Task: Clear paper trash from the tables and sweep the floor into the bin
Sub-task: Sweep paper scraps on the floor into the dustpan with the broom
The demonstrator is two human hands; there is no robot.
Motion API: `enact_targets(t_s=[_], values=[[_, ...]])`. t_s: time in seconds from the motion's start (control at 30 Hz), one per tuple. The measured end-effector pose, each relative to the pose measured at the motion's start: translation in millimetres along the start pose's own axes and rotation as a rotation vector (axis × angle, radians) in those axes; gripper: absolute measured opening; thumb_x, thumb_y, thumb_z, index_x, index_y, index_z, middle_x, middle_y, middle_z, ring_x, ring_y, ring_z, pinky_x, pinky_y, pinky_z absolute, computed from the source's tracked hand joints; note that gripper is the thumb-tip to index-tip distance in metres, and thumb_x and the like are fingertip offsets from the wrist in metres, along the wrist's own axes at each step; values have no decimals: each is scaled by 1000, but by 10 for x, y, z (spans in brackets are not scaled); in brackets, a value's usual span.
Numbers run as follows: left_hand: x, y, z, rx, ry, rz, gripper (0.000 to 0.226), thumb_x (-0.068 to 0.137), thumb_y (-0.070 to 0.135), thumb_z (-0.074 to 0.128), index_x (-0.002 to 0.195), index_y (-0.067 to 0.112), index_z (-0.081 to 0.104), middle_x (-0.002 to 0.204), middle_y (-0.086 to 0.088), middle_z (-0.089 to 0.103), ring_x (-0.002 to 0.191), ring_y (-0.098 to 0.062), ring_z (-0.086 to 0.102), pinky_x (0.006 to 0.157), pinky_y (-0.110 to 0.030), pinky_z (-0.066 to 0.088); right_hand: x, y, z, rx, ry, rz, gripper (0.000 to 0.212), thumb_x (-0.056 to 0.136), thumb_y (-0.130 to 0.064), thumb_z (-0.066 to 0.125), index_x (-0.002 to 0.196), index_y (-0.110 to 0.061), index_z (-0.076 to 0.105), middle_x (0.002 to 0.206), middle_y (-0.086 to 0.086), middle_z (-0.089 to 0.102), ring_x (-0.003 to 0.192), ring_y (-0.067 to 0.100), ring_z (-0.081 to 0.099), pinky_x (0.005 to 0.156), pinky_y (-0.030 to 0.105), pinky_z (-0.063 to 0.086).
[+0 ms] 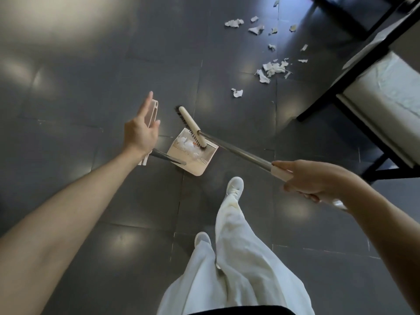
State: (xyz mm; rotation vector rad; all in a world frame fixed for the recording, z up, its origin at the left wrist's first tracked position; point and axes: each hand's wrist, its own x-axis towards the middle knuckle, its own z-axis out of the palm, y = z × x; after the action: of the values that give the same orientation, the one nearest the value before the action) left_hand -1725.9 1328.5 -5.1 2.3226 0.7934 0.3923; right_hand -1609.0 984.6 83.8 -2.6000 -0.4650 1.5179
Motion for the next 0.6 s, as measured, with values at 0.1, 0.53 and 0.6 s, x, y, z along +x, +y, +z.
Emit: enact_targets(t_s=[0.1,0.53,0.6], values=[[510,170,153,-17,18,26,68,90,10,60,149,25,30,132,-5,59,111,-33,60,93,-29,41,248,58,-486,14,56,-10,67,88,-19,63,143,-44,34,51,4,52,37,16,46,37,22,39],[2967,1010,1270,42,-59,179,71,88,10,63,148,29,31,126,-3,63,97,-35,64,83,-22,40,1965,104,-2708,144,289,107,49,84,-14,64,131,-20,48,53,9,55,41,23,51,49,34,47],[3256,1062,1419,23,-93,197,71,88,9,63,148,29,31,129,-1,61,105,-32,63,88,-19,38,2188,118,-2987,125,315,142,42,85,-13,63,125,-16,52,54,9,56,42,24,52,46,31,47]])
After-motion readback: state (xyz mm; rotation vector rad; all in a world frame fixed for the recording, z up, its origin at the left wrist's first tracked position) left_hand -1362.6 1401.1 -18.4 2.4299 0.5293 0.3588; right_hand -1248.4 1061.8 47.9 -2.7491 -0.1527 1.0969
